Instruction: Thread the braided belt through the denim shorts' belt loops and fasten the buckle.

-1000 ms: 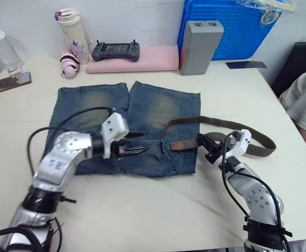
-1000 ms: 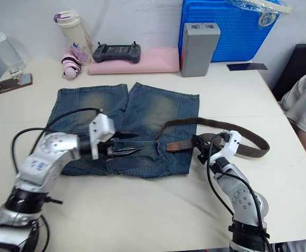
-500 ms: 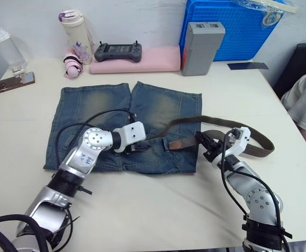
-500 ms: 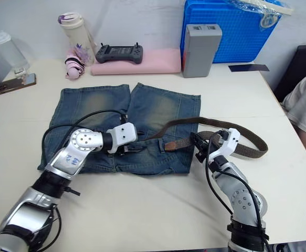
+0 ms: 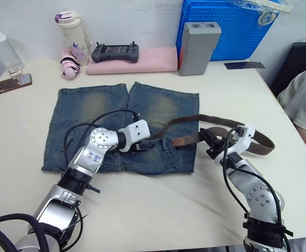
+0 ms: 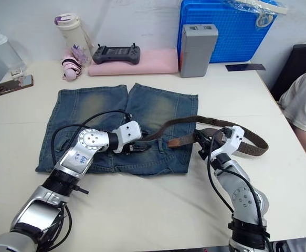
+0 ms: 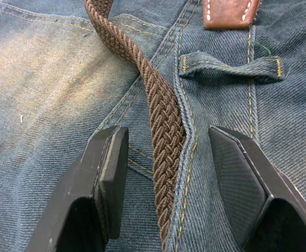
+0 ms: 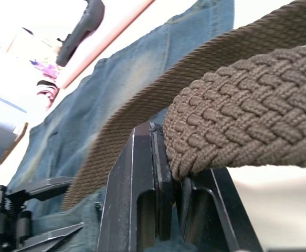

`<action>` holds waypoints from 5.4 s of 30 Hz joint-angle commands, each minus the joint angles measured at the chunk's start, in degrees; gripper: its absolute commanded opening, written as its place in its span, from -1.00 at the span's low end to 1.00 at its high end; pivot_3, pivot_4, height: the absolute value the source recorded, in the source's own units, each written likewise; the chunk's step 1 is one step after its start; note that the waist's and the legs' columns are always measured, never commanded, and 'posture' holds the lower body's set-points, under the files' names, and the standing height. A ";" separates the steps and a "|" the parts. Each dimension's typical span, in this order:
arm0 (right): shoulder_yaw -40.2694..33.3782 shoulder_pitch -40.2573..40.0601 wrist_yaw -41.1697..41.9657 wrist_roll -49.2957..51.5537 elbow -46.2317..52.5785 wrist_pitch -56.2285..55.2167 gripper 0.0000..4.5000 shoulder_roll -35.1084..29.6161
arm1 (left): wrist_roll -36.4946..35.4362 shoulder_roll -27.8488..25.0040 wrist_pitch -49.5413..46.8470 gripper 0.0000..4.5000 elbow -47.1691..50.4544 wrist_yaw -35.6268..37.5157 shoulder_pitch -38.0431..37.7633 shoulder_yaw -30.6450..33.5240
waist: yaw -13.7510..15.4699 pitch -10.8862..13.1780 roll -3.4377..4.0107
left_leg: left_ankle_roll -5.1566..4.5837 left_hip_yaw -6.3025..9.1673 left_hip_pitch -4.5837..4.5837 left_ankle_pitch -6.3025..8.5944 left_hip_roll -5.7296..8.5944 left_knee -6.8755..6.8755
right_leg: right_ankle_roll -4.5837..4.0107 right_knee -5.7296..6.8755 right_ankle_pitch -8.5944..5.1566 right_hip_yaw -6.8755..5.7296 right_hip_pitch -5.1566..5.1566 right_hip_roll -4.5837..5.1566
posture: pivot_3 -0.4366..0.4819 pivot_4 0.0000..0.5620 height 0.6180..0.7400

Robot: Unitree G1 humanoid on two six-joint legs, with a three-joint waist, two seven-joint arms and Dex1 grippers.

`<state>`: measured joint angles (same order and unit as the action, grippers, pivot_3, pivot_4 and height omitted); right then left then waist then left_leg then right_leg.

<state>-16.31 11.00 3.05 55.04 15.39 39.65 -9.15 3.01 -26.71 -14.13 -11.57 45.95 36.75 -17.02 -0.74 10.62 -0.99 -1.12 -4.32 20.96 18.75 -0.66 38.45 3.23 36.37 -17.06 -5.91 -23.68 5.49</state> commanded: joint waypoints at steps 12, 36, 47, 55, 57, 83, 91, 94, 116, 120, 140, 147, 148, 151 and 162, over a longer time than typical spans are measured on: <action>6.50 2.94 4.82 -10.40 -4.26 -7.87 -1.00 4.47 | 0.15 -3.11 -5.27 0.21 -0.25 1.00 -2.04 2.24 | -1.04 0.00 0.00 | 0.15 -0.01 -0.10 -0.09 0.00 -0.17 | -0.01 0.03 -0.01 0.03 -0.01 -0.01 | -0.05 -0.47 0.80; 13.15 0.34 6.70 -23.97 6.33 -12.87 -1.00 1.24 | -0.05 -3.16 -6.55 0.21 0.84 1.00 -2.54 2.43 | -1.05 0.00 0.00 | 0.20 -0.10 -0.29 -0.11 0.00 -0.31 | -0.07 0.06 -0.04 0.11 0.01 -0.01 | -0.05 -0.47 0.80; 0.41 1.78 5.17 1.57 10.22 -2.97 -1.00 0.69 | 0.07 -3.13 -6.45 0.21 0.56 1.13 -2.37 2.24 | -1.01 0.00 0.00 | 0.19 -0.11 -0.31 -0.11 -0.01 -0.32 | -0.07 0.06 -0.04 0.12 0.02 0.00 | -0.05 -0.47 0.80; 3.21 2.90 4.55 3.48 7.06 0.49 -1.00 -0.18 | -0.01 -3.22 -6.64 0.21 0.89 1.20 -2.66 2.33 | -1.03 0.00 0.00 | 0.19 -0.11 -0.32 -0.10 -0.01 -0.34 | -0.10 0.06 -0.05 0.13 0.03 0.00 | -0.05 -0.47 0.80; 4.32 3.04 4.97 2.36 5.78 -0.02 -1.00 0.45 | -0.03 -3.21 -6.76 0.21 1.11 1.15 -2.82 2.35 | -1.02 0.00 0.00 | 0.19 -0.11 -0.33 -0.10 -0.02 -0.35 | -0.10 0.06 -0.06 0.12 0.03 0.00 | -0.05 -0.47 0.80; 10.73 4.91 13.92 -13.16 -4.44 -9.98 -1.00 1.43 | -0.10 -3.17 -7.52 0.21 2.15 0.97 -2.88 2.69 | -1.03 0.00 0.00 | 0.19 -0.11 -0.33 -0.11 -0.02 -0.38 | -0.13 0.06 -0.07 0.12 0.02 0.00 | -0.05 -0.47 0.80; 12.08 2.87 16.11 -16.40 -4.93 -9.93 -1.00 1.12 | -0.07 -3.24 -8.15 0.21 2.94 0.83 -3.23 2.62 | -1.07 0.00 0.00 | 0.20 -0.12 -0.34 -0.10 -0.02 -0.38 | -0.13 0.06 -0.07 0.12 0.02 0.00 | -0.05 -0.47 0.80; 11.53 2.23 17.06 -17.21 -5.76 -8.58 -1.00 -0.59 | -0.13 -3.10 -8.27 0.21 3.00 0.77 -3.27 2.53 | -1.05 0.00 0.00 | 0.21 -0.12 -0.34 -0.10 -0.02 -0.38 | -0.13 0.06 -0.07 0.12 0.02 0.00 | -0.05 -0.47 0.80; 15.49 8.50 17.31 -20.34 -4.90 -3.02 -1.00 -0.74 | -0.06 -2.72 -8.07 0.21 2.53 0.34 -2.88 2.59 | -1.01 0.00 0.00 | 0.21 -0.12 -0.34 -0.10 -0.02 -0.39 | -0.14 0.05 -0.08 0.11 0.02 0.00 | -0.05 -0.47 0.80; 16.33 8.88 16.52 -22.31 -6.00 -3.14 -1.00 0.42 | -0.11 -2.64 -8.05 0.21 2.64 0.27 -2.92 2.63 | -1.01 0.00 0.00 | 0.21 -0.12 -0.34 -0.10 -0.02 -0.39 | -0.14 0.05 -0.08 0.11 0.02 0.00 | -0.05 -0.47 0.80; 18.49 3.21 2.67 -32.21 11.89 -4.22 -1.00 3.36 | -0.30 -3.24 -8.64 0.21 3.69 0.64 -3.42 2.94 | -0.99 0.00 0.00 | 0.26 -0.11 -0.32 -0.07 -0.02 -0.41 | -0.15 0.03 -0.08 0.11 0.01 0.00 | -0.05 -0.47 0.80; 23.53 0.24 -0.35 -37.24 13.15 -7.12 -1.00 6.38 | -0.39 -3.30 -9.05 0.21 4.09 0.78 -3.65 2.99 | -1.01 0.00 0.00 | 0.27 -0.11 -0.33 -0.07 -0.03 -0.42 | -0.16 0.04 -0.09 0.11 0.00 -0.01 | -0.05 -0.47 0.80; 23.41 -0.23 -0.46 -37.24 12.16 -7.65 -1.00 7.05 | -0.39 -3.29 -9.06 0.21 4.07 0.81 -3.65 2.97 | -1.02 0.00 0.00 | 0.27 -0.11 -0.33 -0.07 -0.03 -0.42 | -0.16 0.03 -0.09 0.11 0.01 -0.01 | -0.05 -0.47 0.80; 22.13 -1.17 -0.08 -36.66 7.77 -8.82 -1.00 8.73 | -0.35 -3.18 -9.06 0.21 3.92 0.81 -3.53 2.93 | -1.05 0.00 0.00 | 0.27 -0.11 -0.34 -0.07 -0.03 -0.42 | -0.17 0.03 -0.10 0.11 0.01 -0.01 | -0.05 -0.47 0.80; 20.51 3.03 3.34 -37.12 -1.37 -11.75 -1.00 9.24 | -0.25 -3.06 -9.00 0.21 3.98 0.53 -3.49 3.00 | -1.05 0.00 0.00 | 0.27 -0.11 -0.35 -0.07 -0.03 -0.42 | -0.20 0.04 -0.11 0.11 0.00 -0.01 | -0.05 -0.47 0.80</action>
<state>3.99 13.30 5.51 17.89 12.55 29.39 -0.39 1.67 -28.51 -22.00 -6.85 47.03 34.65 -14.15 -1.79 10.63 -0.99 -0.85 -4.43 20.60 18.68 -0.69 38.03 3.03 36.42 -17.17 -5.80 -23.67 5.48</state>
